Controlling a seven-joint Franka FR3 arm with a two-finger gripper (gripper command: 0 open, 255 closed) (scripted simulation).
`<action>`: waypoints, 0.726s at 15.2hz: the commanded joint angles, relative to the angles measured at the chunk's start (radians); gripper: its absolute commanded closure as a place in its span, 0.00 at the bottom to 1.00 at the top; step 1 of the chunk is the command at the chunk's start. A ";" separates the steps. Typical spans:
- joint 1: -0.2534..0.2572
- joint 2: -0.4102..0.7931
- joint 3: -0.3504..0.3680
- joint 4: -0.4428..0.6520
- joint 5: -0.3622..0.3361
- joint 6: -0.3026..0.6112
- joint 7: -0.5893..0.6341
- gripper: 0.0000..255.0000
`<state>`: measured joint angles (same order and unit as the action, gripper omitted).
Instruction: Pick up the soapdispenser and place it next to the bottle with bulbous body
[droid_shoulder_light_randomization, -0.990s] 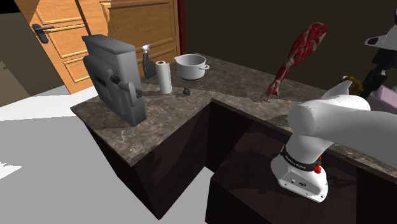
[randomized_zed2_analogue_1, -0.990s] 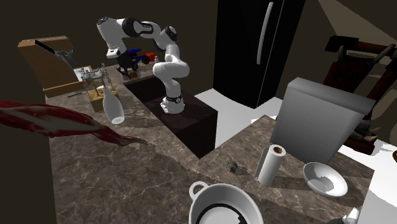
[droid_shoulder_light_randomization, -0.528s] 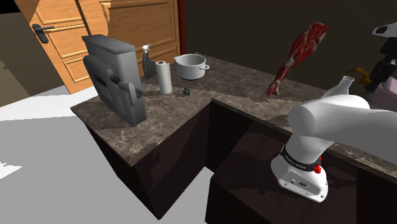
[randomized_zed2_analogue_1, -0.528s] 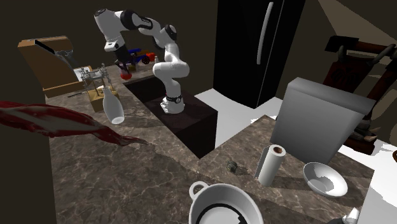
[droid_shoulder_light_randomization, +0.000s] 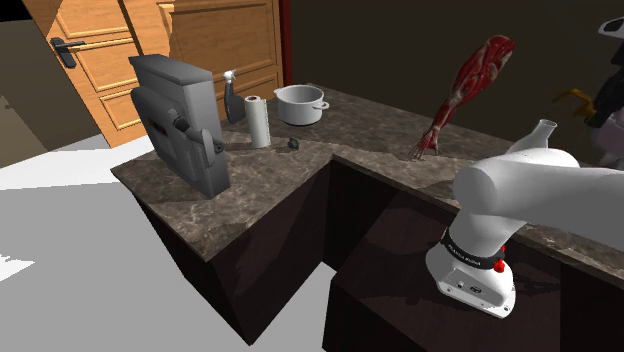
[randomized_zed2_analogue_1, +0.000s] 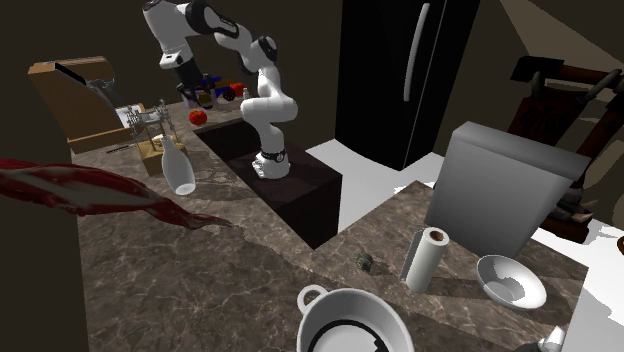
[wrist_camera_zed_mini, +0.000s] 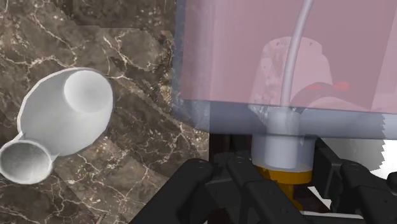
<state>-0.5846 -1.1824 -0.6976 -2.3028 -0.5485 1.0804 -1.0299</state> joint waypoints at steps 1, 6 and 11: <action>0.019 0.027 0.006 0.011 0.021 0.014 0.019 1.00; 0.112 0.150 -0.003 0.032 0.088 0.118 0.101 1.00; 0.216 0.289 -0.028 0.081 0.149 0.215 0.160 1.00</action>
<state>-0.3899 -0.9242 -0.7215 -2.2398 -0.4138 1.2802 -0.8802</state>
